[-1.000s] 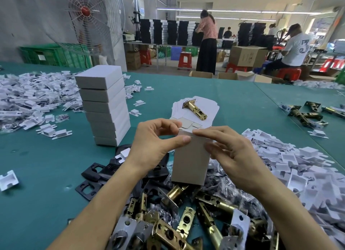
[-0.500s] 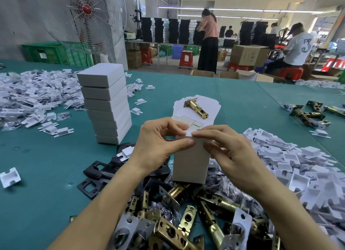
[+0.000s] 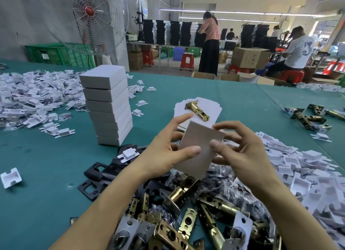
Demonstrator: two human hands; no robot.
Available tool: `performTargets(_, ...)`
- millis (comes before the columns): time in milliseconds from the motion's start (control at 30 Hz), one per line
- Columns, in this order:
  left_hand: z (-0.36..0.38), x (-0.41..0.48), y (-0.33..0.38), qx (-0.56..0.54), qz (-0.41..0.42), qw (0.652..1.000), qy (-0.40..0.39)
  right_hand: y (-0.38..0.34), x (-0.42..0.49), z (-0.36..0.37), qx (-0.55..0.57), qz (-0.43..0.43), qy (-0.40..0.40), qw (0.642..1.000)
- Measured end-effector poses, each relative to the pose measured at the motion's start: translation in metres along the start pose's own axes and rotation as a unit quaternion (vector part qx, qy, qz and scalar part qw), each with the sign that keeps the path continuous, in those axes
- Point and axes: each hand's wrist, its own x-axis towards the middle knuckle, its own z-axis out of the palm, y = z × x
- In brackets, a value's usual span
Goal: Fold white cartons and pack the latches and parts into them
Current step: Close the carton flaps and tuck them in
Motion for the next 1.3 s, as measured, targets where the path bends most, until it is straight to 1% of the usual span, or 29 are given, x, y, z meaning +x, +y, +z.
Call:
performTargets(67, 0.001, 0.0, 0.004, -0.019, -0.024, 0.999, 0.009, -0.005, 0.003, -0.002, 0.083, 0.045, 0.053, 0.994)
performTargets(100, 0.001, 0.0, 0.008, -0.051, -0.037, 0.998, 0.016, -0.008, 0.004, -0.003, 0.139, 0.077, 0.07, 0.985)
performTargets(167, 0.001, -0.001, 0.015, -0.12, -0.056, 0.991, 0.014, -0.011, 0.006, -0.004, 0.243, 0.136, 0.083, 0.957)
performTargets(233, 0.005, -0.002, 0.02, -0.134, -0.066, 0.989, 0.017, -0.013, 0.004, 0.002, 0.288, 0.182, 0.08, 0.937)
performTargets(367, 0.007, 0.0, 0.024, -0.086, -0.104, 0.989, 0.068, -0.004, -0.002, 0.021, 0.255, 0.209, 0.063, 0.942)
performTargets(467, -0.001, 0.002, 0.02, -0.025, -0.104, 0.989, 0.103, -0.002, -0.002, 0.023, 0.231, 0.211, 0.042, 0.949)
performTargets(567, -0.007, 0.005, 0.013, 0.003, -0.097, 0.979, 0.178, -0.004, -0.001, 0.02, 0.162, 0.21, -0.004, 0.964)
performTargets(633, -0.011, 0.015, 0.007, -0.014, -0.1, 0.966, 0.24, -0.005, -0.001, 0.019, 0.118, 0.215, -0.033, 0.969)
performTargets(733, -0.027, 0.038, -0.002, -0.105, -0.121, 0.933, 0.321, -0.006, -0.002, 0.017, 0.079, 0.214, -0.059, 0.972)
performTargets(833, -0.046, 0.057, -0.015, -0.164, -0.158, 0.908, 0.35, -0.009, -0.003, 0.014, 0.034, 0.206, -0.073, 0.975)
performTargets(933, -0.058, 0.068, -0.032, -0.172, -0.213, 0.885, 0.376, -0.009, -0.003, 0.01, 0.037, 0.214, -0.084, 0.972)
performTargets(1033, -0.069, 0.071, -0.045, -0.1, -0.256, 0.871, 0.408, -0.01, -0.002, 0.005, 0.05, 0.214, -0.084, 0.972)
performTargets(1100, -0.069, 0.068, -0.05, -0.02, -0.277, 0.869, 0.41, -0.01, -0.001, 0.003, 0.047, 0.21, -0.083, 0.973)
performTargets(1133, -0.067, 0.066, -0.05, 0.041, -0.288, 0.865, 0.408, -0.01, -0.001, 0.002, 0.043, 0.207, -0.085, 0.974)
performTargets(1167, -0.066, 0.065, -0.051, 0.118, -0.302, 0.855, 0.404, -0.009, -0.001, 0.002, 0.04, 0.206, -0.087, 0.974)
performTargets(1233, -0.065, 0.063, -0.053, 0.279, -0.33, 0.813, 0.391, -0.008, -0.001, 0.003, 0.038, 0.204, -0.095, 0.974)
performTargets(1300, -0.066, 0.061, -0.052, 0.388, -0.338, 0.781, 0.354, -0.008, -0.002, 0.004, 0.037, 0.202, -0.1, 0.974)
